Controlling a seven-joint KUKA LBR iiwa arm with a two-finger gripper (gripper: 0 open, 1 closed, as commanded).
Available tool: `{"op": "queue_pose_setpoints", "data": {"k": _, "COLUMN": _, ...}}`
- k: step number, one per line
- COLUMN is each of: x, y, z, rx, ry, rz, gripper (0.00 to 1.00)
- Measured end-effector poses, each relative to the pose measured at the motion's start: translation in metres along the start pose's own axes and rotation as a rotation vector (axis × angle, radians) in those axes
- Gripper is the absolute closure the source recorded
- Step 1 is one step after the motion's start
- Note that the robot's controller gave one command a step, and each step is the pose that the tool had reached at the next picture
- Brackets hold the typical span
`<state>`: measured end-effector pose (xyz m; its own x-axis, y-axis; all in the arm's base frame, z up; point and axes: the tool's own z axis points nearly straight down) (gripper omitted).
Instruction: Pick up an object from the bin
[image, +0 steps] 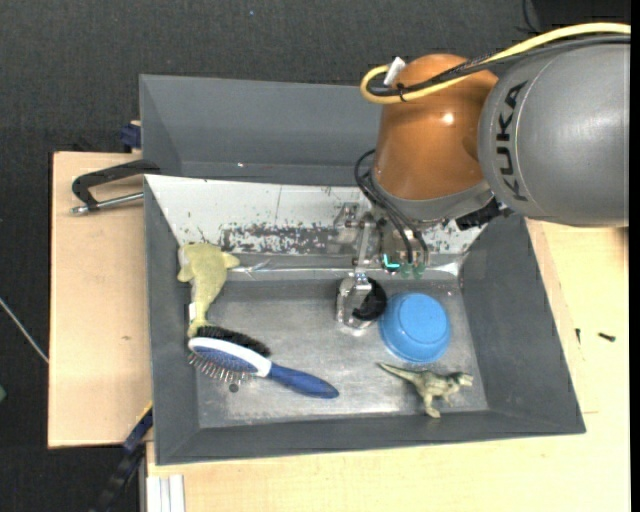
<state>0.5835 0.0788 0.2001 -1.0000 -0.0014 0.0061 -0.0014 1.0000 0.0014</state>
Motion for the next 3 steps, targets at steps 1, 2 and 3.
{"op": "queue_pose_setpoints", "data": {"k": 1, "x": 0.013, "y": -0.036, "z": 0.129, "rx": -0.005, "ry": -0.017, "rz": 0.137, "gripper": 0.00}}
{"op": "queue_pose_setpoints", "data": {"k": 2, "x": -0.021, "y": -0.152, "z": 0.095, "rx": 0.005, "ry": -0.016, "rz": -0.015, "gripper": 0.00}}
{"op": "queue_pose_setpoints", "data": {"k": 3, "x": -0.020, "y": -0.147, "z": 0.097, "rx": 0.001, "ry": -0.012, "rz": -0.020, "gripper": 1.00}}
